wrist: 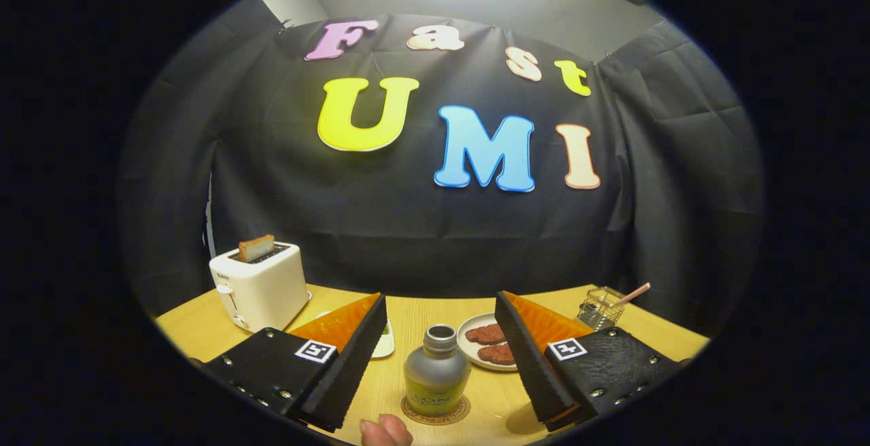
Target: Take the bottle from table, then pour the juice into the cup, finally place the bottle on the coaster
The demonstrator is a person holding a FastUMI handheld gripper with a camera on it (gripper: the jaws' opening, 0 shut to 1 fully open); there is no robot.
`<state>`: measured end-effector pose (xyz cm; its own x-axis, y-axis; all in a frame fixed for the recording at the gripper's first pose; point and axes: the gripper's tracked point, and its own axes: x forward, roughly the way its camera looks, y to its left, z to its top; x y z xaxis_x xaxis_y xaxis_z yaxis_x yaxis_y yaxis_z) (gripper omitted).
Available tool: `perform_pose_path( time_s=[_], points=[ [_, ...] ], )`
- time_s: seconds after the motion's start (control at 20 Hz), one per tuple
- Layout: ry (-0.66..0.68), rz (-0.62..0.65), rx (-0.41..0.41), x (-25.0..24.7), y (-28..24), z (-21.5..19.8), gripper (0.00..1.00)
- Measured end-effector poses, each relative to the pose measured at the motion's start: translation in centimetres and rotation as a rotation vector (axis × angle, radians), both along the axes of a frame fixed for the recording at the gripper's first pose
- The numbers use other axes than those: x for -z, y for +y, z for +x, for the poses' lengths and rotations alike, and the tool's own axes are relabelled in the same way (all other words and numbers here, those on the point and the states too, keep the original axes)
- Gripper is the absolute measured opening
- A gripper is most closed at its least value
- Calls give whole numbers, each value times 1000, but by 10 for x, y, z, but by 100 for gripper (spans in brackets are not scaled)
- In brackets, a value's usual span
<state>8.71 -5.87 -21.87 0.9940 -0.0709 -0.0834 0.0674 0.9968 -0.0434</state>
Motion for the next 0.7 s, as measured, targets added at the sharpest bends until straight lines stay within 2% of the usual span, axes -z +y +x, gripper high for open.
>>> perform_pose_path(
  time_s=[0.2, 0.4, 0.7],
  points=[
    [-4, 58, -12, -80, 5, -18, 98],
    [-71, 68, 51, -163, 3, -21, 98],
    [-40, -49, 65, -201, 5, -33, 98]
  ],
)
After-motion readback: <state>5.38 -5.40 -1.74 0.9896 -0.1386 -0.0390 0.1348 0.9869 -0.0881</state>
